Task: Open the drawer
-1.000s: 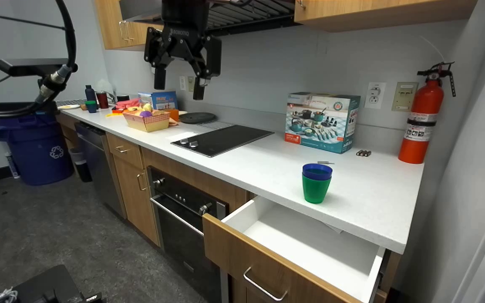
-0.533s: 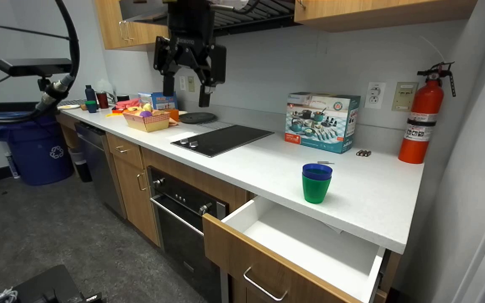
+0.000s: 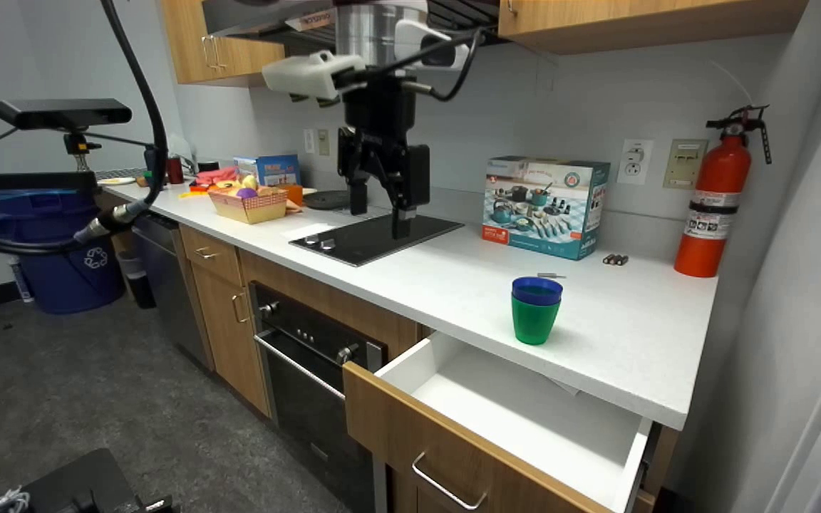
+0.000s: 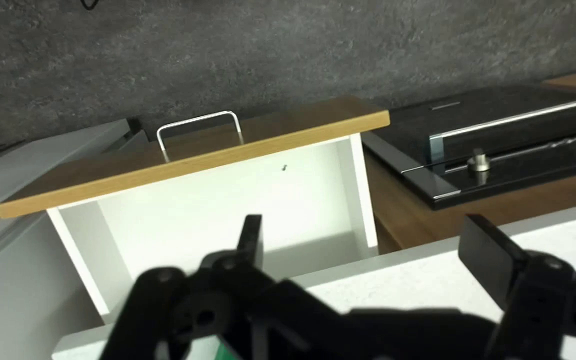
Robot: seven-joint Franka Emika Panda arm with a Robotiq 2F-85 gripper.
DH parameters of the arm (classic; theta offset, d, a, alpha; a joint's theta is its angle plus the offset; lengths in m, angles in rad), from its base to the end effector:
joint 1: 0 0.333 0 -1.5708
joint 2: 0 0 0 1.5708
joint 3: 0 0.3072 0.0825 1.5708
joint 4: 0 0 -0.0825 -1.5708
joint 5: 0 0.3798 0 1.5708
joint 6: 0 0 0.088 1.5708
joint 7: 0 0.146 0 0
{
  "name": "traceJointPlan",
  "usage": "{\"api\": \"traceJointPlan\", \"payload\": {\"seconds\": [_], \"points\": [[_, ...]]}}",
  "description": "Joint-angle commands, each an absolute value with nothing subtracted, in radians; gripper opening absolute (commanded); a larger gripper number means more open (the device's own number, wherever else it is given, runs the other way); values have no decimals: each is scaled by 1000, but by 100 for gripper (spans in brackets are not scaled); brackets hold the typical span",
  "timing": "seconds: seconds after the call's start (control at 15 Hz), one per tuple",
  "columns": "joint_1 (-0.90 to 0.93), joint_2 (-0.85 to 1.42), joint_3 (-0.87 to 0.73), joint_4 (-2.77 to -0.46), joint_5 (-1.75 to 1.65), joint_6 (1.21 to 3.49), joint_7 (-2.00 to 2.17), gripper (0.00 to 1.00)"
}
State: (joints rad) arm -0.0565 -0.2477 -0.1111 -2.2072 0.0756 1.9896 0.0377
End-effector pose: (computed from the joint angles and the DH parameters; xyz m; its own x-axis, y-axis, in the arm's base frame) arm 0.4743 -0.0741 0.4399 0.9727 -0.2311 0.0230 -0.2278 -0.9688 -0.0979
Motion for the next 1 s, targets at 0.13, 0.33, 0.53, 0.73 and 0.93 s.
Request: {"api": "traceJointPlan", "payload": {"seconds": [0.13, 0.33, 0.53, 0.73, 0.93], "points": [[-116, -113, -115, -2264, 81, 2195, 219, 100], [-119, -40, -117, -2272, 98, 2255, 245, 100], [-115, -37, -115, -2278, 89, 2245, 229, 100], [-110, -26, -110, -2278, 99, 2251, 229, 100], [-110, -28, -110, -2277, 101, 2251, 229, 100]]}}
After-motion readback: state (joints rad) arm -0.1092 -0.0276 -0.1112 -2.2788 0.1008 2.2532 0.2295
